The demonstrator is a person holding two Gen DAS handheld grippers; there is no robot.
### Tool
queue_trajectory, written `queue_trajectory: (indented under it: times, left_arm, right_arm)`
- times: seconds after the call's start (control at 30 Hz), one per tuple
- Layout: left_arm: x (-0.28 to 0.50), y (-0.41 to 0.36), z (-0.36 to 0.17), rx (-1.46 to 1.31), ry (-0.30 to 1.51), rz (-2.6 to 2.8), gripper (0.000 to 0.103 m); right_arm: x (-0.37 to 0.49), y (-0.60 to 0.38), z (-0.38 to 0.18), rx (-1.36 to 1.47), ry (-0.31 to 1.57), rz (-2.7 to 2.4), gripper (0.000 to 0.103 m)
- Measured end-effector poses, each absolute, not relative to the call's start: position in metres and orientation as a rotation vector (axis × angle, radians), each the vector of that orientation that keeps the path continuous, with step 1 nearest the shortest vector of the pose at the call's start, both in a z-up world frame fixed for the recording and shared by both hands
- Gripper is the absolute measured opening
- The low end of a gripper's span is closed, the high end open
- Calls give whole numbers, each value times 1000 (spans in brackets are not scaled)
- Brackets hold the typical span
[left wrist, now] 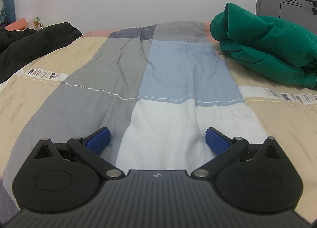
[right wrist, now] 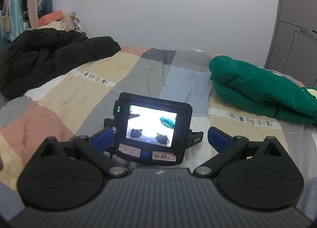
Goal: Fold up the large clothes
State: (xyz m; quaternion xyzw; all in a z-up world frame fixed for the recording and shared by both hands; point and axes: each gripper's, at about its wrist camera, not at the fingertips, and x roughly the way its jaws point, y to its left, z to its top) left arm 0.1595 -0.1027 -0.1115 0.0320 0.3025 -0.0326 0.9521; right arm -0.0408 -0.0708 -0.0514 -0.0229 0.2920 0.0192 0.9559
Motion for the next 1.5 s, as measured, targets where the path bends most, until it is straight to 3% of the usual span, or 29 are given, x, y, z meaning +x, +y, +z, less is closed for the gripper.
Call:
queue_trajectory:
  times: [1.5]
  left_arm:
    - [159, -103, -112, 62, 611, -66, 103]
  right_arm:
    - [-40, -69, -59, -37, 611, 16, 103]
